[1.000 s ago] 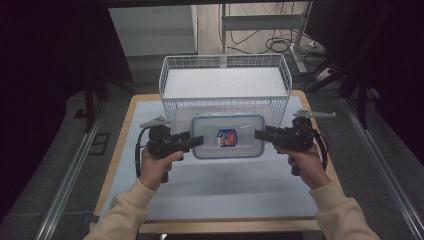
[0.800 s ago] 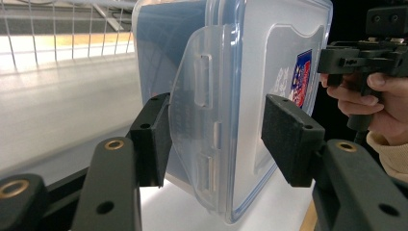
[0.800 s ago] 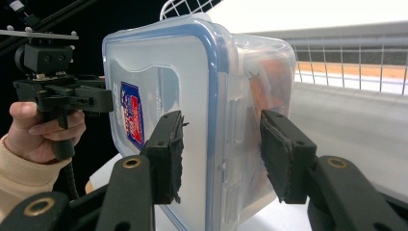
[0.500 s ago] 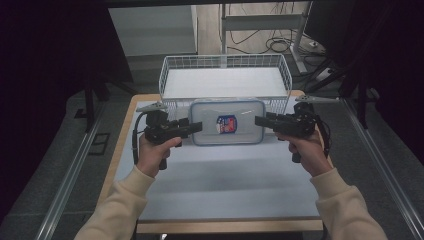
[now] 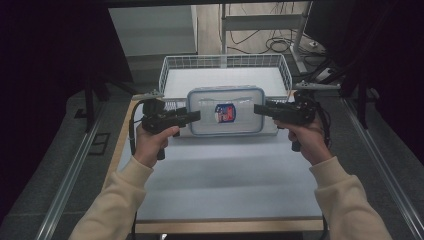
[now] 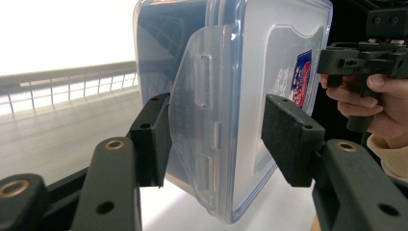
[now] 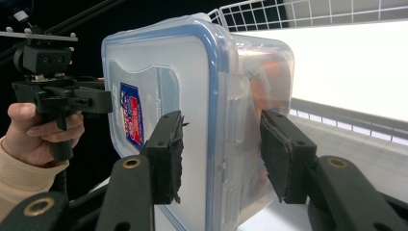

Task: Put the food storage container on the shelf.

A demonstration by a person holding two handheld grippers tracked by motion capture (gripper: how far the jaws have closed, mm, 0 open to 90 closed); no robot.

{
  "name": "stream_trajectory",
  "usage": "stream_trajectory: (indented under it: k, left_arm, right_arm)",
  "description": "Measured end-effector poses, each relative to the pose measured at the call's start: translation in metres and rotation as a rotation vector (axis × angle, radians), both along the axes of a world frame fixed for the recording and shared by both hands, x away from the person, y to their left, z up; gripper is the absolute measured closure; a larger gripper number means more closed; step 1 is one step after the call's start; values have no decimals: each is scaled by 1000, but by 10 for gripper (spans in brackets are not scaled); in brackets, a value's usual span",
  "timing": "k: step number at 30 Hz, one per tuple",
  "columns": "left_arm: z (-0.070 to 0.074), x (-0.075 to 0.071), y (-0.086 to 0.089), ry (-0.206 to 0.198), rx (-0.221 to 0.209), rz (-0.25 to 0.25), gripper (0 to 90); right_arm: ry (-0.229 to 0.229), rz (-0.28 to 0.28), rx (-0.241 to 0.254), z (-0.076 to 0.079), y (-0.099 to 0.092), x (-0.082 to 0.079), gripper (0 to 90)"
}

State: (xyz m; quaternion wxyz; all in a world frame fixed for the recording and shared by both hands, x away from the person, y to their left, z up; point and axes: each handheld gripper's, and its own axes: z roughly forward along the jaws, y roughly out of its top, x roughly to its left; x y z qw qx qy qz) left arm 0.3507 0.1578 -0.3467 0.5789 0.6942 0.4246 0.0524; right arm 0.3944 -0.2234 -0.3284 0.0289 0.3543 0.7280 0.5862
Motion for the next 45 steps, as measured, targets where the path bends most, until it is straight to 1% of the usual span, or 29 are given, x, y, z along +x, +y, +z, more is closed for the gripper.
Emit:
stream_trajectory:
  k: [3,10,12,13,14,15,17,19,20,21,22,25,26,27,29,32,33,34,35,39,40,45]
  left_arm:
    - [4,4,1,-10,6,-2,461]
    - [12,18,1,-2,7,-2,461]
    - [13,22,1,-3,6,2,461]
    - [14,25,1,-1,9,0,461]
    - [16,28,1,-1,8,0,461]
    - [17,31,1,0,8,-1,461]
    - [21,37,2,0,16,-5,460]
    - [24,45,2,6,8,-6,461]
    - [27,52,3,13,0,-8,460]
    - [27,52,3,13,0,-8,460]
    - [28,55,4,15,-1,-8,460]
    - [32,65,5,19,1,-7,460]
    - [34,71,7,24,-4,-4,460]
    - [35,74,7,26,-3,-3,460]
    - [36,80,9,34,4,-1,458]
    - [36,89,10,47,7,2,456]
    - [36,89,10,47,7,2,456]
    - [35,92,10,55,4,4,456]
    - [34,96,11,61,10,-1,456]
    - [29,105,12,84,7,-5,452]
    - [29,107,12,90,-7,-4,454]
    - [30,112,12,101,-1,-6,453]
  right_arm:
    - [-6,-2,4,3,0,3,521]
    - [-2,-10,-1,10,1,14,520]
    - [5,-12,-5,12,1,20,519]
    - [5,-12,-5,12,1,20,519]
    - [5,-19,-11,16,2,26,518]
    - [5,-19,-11,16,2,26,518]
    - [3,-23,-13,19,2,31,519]
    - [3,-32,-14,23,3,36,518]
    - [0,-39,-10,27,4,42,518]
    - [0,-39,-10,27,4,42,518]
    - [-2,-42,-9,29,4,45,519]
    - [7,-45,-5,32,6,54,519]
    - [15,-51,-3,34,7,61,519]
    - [20,-53,1,35,8,64,519]
    - [23,-54,-3,36,10,70,518]
    - [52,-58,-5,36,13,80,518]
    - [60,-62,-2,35,13,83,518]
    - [60,-62,-2,35,13,83,518]
    - [69,-69,-1,33,14,88,518]
    - [83,-81,3,30,15,94,518]
    - [85,-82,10,29,14,95,519]
    - [94,-85,7,30,15,100,517]
